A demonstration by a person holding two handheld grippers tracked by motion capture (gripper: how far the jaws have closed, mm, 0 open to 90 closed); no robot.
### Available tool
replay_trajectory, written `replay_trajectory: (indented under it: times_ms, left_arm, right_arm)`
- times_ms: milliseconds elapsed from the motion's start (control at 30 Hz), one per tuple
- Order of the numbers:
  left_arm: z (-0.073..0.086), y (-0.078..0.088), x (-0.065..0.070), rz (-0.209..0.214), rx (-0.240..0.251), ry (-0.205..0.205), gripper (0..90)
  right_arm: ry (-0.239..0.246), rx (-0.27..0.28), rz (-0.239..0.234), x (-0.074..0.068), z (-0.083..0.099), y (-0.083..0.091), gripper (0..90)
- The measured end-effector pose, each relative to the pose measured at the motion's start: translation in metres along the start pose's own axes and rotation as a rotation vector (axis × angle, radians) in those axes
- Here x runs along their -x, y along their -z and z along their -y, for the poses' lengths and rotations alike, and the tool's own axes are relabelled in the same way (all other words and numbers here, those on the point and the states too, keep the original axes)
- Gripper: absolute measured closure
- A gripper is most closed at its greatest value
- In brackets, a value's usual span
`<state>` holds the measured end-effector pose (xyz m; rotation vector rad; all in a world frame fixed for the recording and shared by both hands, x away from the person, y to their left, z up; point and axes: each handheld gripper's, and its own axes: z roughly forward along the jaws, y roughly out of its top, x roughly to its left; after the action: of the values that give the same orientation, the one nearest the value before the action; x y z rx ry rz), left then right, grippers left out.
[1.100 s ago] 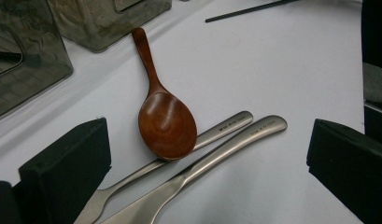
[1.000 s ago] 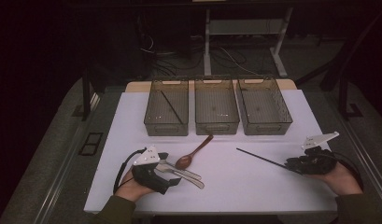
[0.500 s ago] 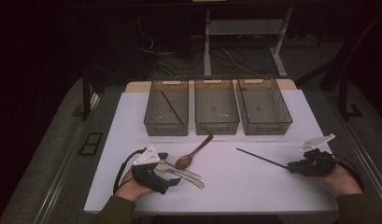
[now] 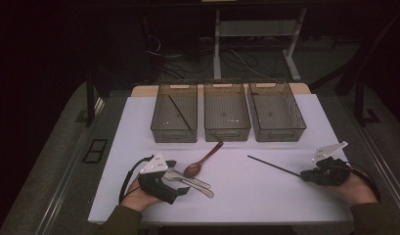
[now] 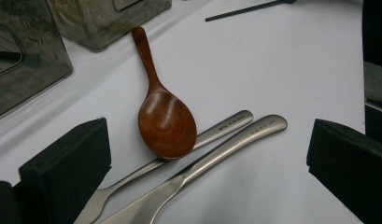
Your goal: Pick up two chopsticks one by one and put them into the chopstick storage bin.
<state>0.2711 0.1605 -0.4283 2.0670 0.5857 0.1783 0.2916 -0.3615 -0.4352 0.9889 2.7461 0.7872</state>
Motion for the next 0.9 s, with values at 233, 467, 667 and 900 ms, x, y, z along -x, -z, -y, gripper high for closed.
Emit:
replay_trajectory:
  times_ms: [233,467,667,900]
  left_arm:
    - [0.0,0.0,0.0,0.001,-0.001,-0.001,0.0]
    - [0.0,0.0,0.0,0.0,-0.003,-0.007,0.0]
    - [0.0,0.001,0.0,-0.001,-0.002,-0.008,0.0]
    - [0.0,0.001,0.0,-0.001,0.003,-0.004,0.0]
  right_arm:
    - [-0.007,0.018,-0.005,0.001,0.002,0.001,86.0]
    - [-0.014,0.036,-0.033,0.002,0.003,0.004,85.9]
    - [-0.04,0.126,-0.078,0.003,0.004,0.016,85.9]
    - [-0.058,0.19,-0.097,0.005,0.005,0.025,85.9]
